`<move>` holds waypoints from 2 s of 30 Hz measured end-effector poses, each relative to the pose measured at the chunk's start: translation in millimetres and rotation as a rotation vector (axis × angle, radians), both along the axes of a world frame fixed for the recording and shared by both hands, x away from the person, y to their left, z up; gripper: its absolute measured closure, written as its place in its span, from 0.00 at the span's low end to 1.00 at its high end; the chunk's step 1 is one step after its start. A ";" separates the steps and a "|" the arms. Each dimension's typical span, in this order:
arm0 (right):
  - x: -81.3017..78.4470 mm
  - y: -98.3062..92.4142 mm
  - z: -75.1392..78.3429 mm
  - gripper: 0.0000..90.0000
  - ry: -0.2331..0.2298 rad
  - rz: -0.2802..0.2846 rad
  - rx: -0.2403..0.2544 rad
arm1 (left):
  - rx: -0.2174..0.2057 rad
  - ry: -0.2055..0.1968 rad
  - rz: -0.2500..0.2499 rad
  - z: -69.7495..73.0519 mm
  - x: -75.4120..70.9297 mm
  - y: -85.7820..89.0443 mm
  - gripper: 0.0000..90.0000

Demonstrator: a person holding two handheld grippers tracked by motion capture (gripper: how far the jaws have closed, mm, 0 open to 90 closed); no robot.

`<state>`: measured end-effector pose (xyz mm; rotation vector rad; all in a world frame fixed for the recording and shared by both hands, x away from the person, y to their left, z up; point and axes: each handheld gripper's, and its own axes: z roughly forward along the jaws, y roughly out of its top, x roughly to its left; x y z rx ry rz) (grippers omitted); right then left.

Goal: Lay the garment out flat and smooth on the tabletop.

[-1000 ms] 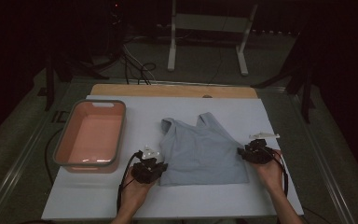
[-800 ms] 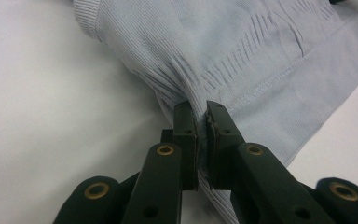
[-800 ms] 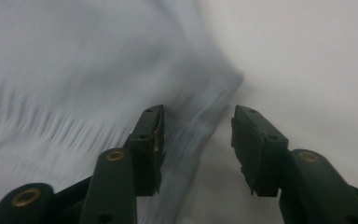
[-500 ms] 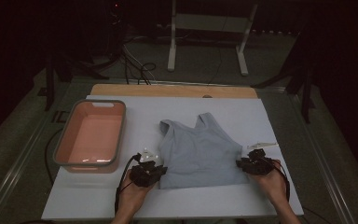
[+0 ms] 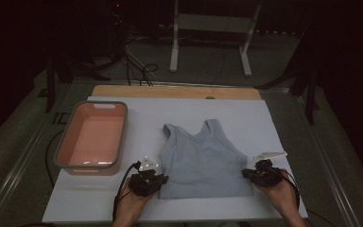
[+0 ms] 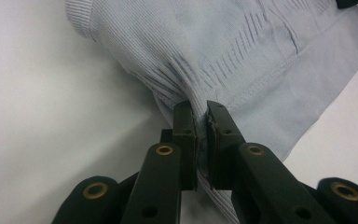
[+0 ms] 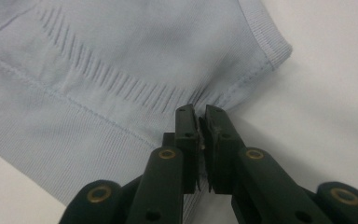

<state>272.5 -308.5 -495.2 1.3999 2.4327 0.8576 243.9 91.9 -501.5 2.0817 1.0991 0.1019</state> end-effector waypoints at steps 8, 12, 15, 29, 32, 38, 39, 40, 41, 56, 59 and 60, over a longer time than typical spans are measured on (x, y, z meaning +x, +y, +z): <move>-21.4 -3.9 3.5 0.94 -0.003 0.027 0.001 | 0.002 0.014 -0.036 0.7 -15.9 -1.0 0.94; -27.0 -5.0 4.0 0.94 0.002 0.030 0.006 | 0.002 0.008 -0.036 2.3 -16.2 -1.3 0.92; -26.3 -5.4 6.2 0.80 -0.030 0.021 0.009 | -0.016 -0.018 -0.015 6.9 -9.3 -0.8 0.73; -19.7 1.9 9.6 0.32 -0.113 -0.032 0.045 | -0.058 -0.129 0.058 31.1 42.2 -10.6 0.34; -19.7 1.9 10.0 0.29 -0.134 -0.044 0.044 | -0.070 -0.134 0.074 33.5 54.7 -12.5 0.31; -20.1 2.4 9.3 0.26 -0.165 -0.058 0.035 | -0.122 -0.117 0.098 38.5 79.3 -13.4 0.28; -20.1 2.4 9.3 0.26 -0.168 -0.059 0.034 | -0.124 -0.113 0.103 39.3 83.0 -14.1 0.28; -20.3 2.4 9.2 0.26 -0.172 -0.061 0.033 | -0.123 -0.113 0.105 39.7 85.9 -14.8 0.28; -20.4 2.5 9.2 0.26 -0.175 -0.063 0.031 | -0.122 -0.110 0.107 40.6 90.6 -16.1 0.28; -21.9 1.9 10.0 0.26 -0.199 -0.078 0.021 | -0.155 0.012 0.142 25.5 139.6 -29.2 0.43; -22.0 3.3 11.0 0.27 -0.206 -0.077 0.023 | -0.140 0.004 0.125 24.7 139.6 -30.4 0.70; -21.8 3.7 11.6 0.27 -0.211 -0.076 0.024 | -0.141 -0.001 0.111 25.4 138.1 -31.3 0.77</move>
